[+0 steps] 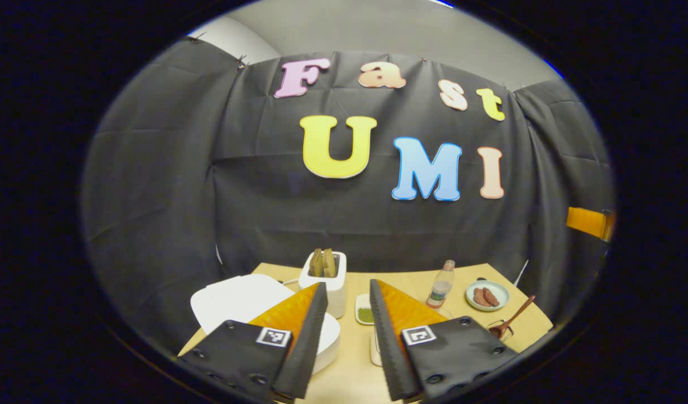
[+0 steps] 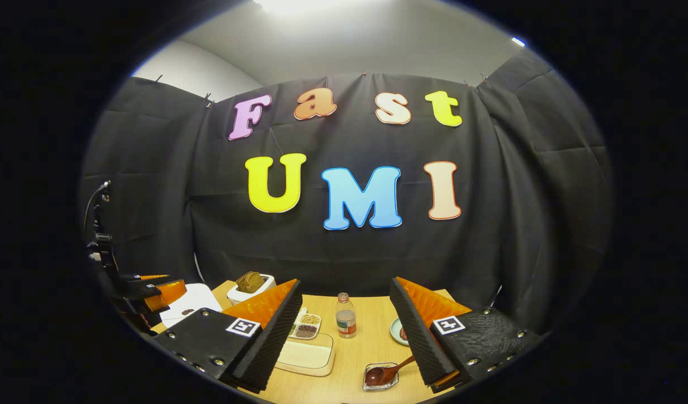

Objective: Close the left gripper, press the button to open the rice cooker; take a wooden spoon from the chopstick holder with the right hand, scoop a spoonful of rice and pour it into the rice cooker, then put the wooden spoon back into the chopstick holder.

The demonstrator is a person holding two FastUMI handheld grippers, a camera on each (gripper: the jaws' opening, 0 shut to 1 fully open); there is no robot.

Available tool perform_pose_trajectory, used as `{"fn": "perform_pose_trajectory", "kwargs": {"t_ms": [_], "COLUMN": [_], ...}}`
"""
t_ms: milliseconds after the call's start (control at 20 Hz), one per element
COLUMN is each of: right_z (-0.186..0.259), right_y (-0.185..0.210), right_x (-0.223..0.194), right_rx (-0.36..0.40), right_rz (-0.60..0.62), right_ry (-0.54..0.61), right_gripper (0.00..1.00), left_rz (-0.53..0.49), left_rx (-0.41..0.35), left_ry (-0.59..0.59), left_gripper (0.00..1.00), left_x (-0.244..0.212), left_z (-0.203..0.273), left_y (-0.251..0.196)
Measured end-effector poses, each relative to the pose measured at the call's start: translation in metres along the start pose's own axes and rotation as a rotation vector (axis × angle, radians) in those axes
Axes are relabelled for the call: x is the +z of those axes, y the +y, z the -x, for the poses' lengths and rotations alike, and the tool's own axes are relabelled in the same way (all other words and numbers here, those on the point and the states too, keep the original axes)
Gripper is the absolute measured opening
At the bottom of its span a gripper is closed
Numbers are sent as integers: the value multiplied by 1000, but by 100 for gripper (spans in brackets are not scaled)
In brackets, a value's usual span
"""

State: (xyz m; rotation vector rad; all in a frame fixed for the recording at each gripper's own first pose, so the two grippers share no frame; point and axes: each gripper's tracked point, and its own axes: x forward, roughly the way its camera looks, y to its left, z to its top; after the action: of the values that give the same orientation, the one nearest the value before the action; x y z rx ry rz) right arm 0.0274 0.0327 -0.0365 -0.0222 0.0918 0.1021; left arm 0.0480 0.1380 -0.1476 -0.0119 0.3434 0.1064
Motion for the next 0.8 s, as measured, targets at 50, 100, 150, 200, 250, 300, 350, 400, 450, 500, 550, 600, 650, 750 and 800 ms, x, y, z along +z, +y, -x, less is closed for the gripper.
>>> {"fn": "perform_pose_trajectory", "kwargs": {"t_ms": [50,100,150,200,250,300,350,400,450,500,550,600,650,750,800], "right_z": [0,-1,-2,-2,-3,-2,-3,-4,-5,-5,-5,-5,-5,-4,-4], "right_y": [-2,-4,-5,-7,-9,-10,-11,-11,-12,-12,-12,-12,-12,-15,-17], "right_x": [0,-1,-2,-5,-7,-10,-13,-15,-17,-20,-21,-24,-24,-26,-27], "right_rx": [-5,-11,-16,-21,-26,-28,-30,-33,-36,-37,-39,-40,-43,-52,-58], "right_rz": [-6,-10,-13,-14,-15,-18,-22,-26,-29,-32,-33,-33,-31,-29,-32], "right_ry": [-2,-1,3,7,15,23,30,37,43,50,58,63,67,72,74], "right_gripper": [96,96,96,96,96,96,96,96,96,96,96,96,96,96,96], "left_rz": [-1,10,18,35,48,57,73,86,92,96,102,110,124,146,130], "left_rx": [6,-1,14,20,41,65,74,85,94,103,116,126,126,117,119], "left_ry": [31,73,106,127,144,163,180,200,220,235,253,267,283,312,319], "left_gripper": [46,31,20,12,13,8,8,8,8,8,6,8,11,8,8], "left_x": [-12,-25,-36,-44,-53,-61,-67,-74,-83,-88,-94,-99,-105,-113,-114], "left_z": [-6,-11,-16,-19,-29,-37,-35,-39,-42,-46,-52,-57,-63,-71,-75], "left_y": [11,17,28,34,51,62,70,77,86,93,102,109,112,114,116]}}
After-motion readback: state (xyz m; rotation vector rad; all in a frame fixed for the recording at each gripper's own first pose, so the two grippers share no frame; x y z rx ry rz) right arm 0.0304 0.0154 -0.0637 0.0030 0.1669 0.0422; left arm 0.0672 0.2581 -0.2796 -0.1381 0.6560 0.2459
